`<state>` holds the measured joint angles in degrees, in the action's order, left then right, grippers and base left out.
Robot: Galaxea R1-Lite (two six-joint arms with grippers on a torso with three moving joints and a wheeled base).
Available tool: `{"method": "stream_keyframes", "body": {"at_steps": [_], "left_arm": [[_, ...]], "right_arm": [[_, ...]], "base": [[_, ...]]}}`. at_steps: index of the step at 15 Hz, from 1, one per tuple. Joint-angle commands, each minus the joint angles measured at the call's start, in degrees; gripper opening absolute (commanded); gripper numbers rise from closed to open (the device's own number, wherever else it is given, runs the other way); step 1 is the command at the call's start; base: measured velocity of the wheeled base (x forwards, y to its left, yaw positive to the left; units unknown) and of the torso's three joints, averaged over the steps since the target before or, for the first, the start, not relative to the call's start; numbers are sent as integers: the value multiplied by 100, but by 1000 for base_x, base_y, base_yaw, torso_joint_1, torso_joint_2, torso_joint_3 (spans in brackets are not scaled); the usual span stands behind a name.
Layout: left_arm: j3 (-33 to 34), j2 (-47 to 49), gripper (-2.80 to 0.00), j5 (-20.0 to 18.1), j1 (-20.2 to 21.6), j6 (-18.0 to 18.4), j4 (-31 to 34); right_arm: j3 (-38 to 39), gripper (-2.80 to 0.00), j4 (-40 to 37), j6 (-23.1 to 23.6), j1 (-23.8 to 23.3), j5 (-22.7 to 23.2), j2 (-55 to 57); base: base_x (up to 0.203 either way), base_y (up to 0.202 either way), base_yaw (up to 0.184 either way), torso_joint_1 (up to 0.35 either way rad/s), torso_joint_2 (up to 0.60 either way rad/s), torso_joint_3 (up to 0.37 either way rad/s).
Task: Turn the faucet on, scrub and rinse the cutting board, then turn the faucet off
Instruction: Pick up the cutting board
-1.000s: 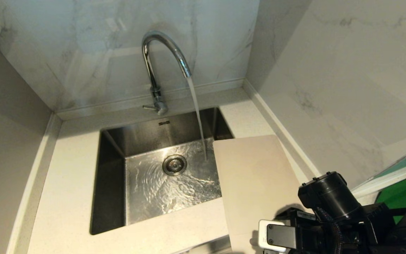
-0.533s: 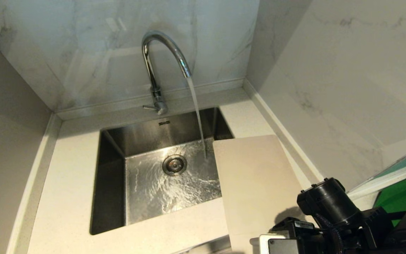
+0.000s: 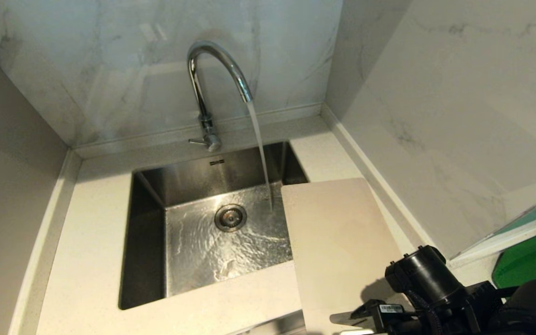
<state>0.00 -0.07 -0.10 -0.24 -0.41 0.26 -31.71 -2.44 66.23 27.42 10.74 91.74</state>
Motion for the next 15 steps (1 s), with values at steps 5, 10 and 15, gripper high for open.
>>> {"method": "stream_keyframes", "body": {"at_steps": [5, 10, 15], "left_arm": [[9, 7, -280, 1, -2, -2, 0], [0, 7, -280, 1, -2, -2, 0], [9, 7, -280, 1, -2, -2, 0]], "right_arm": [[158, 0, -8, 393, -27, -28, 294], [150, 0, 13, 688, -357, -33, 506], [-19, 0, 8, 927, -755, -80, 635]], "base": [[0, 0, 0, 0, 0, 0], [0, 0, 0, 0, 0, 0], [0, 0, 0, 0, 0, 0]]}}
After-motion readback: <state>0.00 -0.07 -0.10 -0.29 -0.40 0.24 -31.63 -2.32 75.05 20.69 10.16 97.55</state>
